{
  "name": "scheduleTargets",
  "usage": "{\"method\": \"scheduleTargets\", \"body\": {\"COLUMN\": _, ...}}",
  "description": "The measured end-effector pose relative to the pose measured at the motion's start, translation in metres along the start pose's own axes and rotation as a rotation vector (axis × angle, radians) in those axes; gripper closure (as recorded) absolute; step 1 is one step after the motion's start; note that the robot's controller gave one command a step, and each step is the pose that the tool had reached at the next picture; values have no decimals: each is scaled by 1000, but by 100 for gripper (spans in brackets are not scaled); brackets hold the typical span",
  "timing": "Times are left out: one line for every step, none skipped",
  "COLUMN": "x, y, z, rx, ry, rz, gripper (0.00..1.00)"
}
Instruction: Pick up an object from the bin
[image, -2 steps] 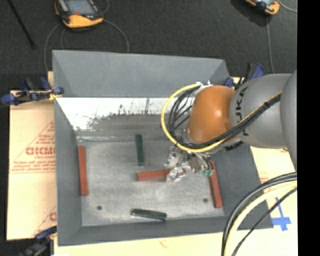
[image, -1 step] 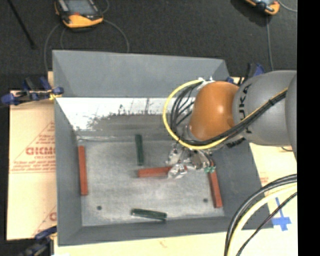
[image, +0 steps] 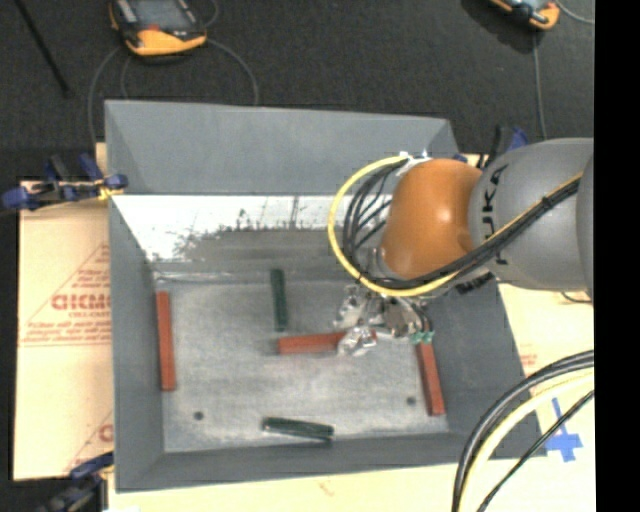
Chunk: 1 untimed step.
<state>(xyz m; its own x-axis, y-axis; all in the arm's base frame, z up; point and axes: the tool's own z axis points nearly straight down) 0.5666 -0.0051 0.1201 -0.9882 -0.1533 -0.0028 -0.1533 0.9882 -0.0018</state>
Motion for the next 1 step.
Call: {"method": "scheduleTargets", "body": {"x": 2, "y": 1, "z": -20, "rx": -2, "ry": 9, "rz": 0, "gripper": 100}}
